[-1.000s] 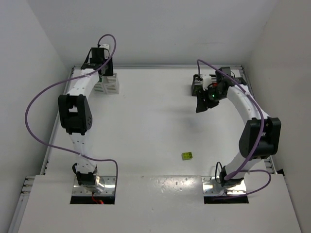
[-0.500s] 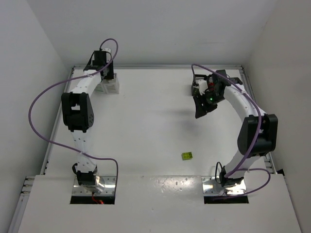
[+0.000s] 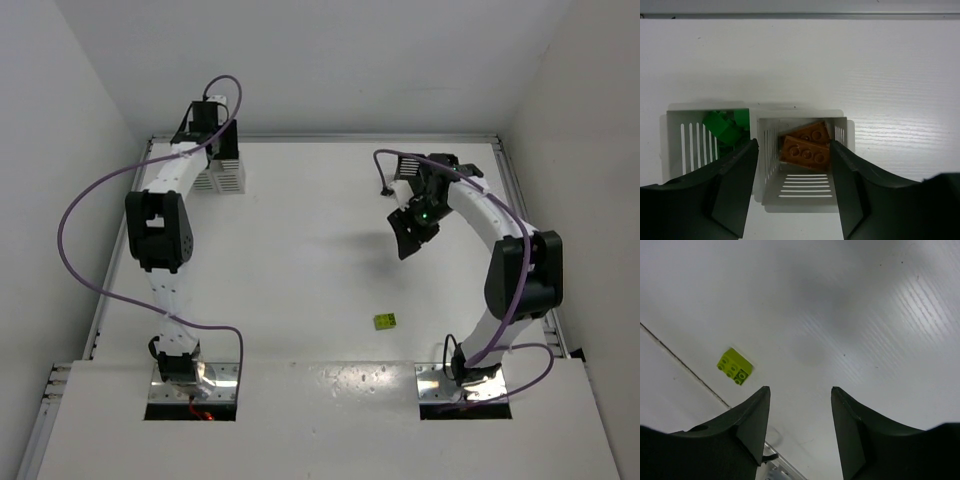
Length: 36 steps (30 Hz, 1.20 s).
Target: Sort the legos into containers by color
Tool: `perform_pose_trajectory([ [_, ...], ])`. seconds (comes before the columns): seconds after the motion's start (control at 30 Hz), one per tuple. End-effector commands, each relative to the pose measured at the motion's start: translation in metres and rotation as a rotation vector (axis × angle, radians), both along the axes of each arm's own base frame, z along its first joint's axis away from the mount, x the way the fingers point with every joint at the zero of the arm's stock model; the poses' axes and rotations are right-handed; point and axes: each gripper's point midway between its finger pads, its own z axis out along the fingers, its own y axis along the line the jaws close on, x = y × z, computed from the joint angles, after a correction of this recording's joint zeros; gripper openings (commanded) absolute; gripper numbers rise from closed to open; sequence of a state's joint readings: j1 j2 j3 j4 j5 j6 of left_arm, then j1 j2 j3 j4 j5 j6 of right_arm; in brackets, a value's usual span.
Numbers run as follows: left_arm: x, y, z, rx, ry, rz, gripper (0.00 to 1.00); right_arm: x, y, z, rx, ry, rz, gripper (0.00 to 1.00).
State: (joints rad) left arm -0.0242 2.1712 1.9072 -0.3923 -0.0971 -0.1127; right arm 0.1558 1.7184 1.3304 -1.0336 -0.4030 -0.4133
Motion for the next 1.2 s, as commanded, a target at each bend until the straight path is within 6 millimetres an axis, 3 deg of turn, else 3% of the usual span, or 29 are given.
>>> perform_pose_trajectory([
  [0.0, 0.006, 0.009, 0.080, -0.026, -0.173, 0.016, 0.65, -0.008, 0.000, 0.004, -0.025, -0.035, 0.056, 0.53],
  [0.03, 0.005, 0.007, 0.088, -0.033, -0.186, 0.006, 0.65, -0.011, -0.001, 0.000, -0.028, -0.026, 0.067, 0.53],
  [0.1, -0.004, 0.007, 0.125, -0.070, -0.252, 0.011, 0.65, -0.020, 0.003, -0.004, -0.042, -0.018, 0.107, 0.53],
  [0.13, -0.009, 0.018, 0.135, -0.096, -0.272, 0.037, 0.66, -0.021, 0.003, -0.004, -0.053, -0.036, 0.129, 0.53],
  [0.2, -0.028, 0.021, 0.169, -0.143, -0.322, 0.031, 0.66, -0.033, 0.006, -0.011, -0.067, -0.027, 0.186, 0.53],
  [0.33, -0.073, 0.047, 0.190, -0.220, -0.325, 0.060, 0.76, -0.053, 0.019, -0.012, -0.078, -0.036, 0.307, 0.55],
  [0.47, -0.112, 0.058, 0.195, -0.253, -0.303, 0.038, 0.86, -0.078, 0.030, -0.018, -0.107, -0.015, 0.430, 0.63],
  [0.63, -0.151, 0.040, 0.178, -0.305, -0.211, -0.108, 0.90, -0.099, 0.050, -0.020, -0.090, 0.000, 0.564, 0.67],
  [0.7, -0.166, 0.033, 0.171, -0.319, -0.182, -0.141, 0.92, -0.105, 0.058, -0.020, -0.087, -0.018, 0.616, 0.76],
  [0.73, -0.173, 0.028, 0.167, -0.336, -0.167, -0.156, 0.92, -0.110, 0.059, -0.022, -0.090, -0.007, 0.631, 0.85],
  [0.77, -0.181, 0.029, 0.152, -0.352, -0.135, -0.146, 0.92, -0.118, 0.059, -0.028, -0.116, 0.010, 0.662, 0.85],
  [0.87, -0.196, 0.021, 0.146, -0.370, -0.124, -0.163, 0.92, -0.125, 0.052, -0.040, -0.179, 0.024, 0.713, 0.85],
  [1.0, -0.207, 0.022, 0.130, -0.379, -0.099, -0.148, 0.93, -0.129, 0.050, -0.058, -0.263, -0.006, 0.771, 0.85],
  [1.03, -0.207, 0.020, 0.135, -0.378, -0.116, -0.159, 0.93, -0.133, 0.047, -0.063, -0.279, -0.001, 0.781, 0.85],
  [1.17, -0.209, 0.019, 0.121, -0.396, -0.089, -0.148, 0.93, -0.126, 0.047, -0.075, -0.353, -0.059, 0.765, 0.85],
])
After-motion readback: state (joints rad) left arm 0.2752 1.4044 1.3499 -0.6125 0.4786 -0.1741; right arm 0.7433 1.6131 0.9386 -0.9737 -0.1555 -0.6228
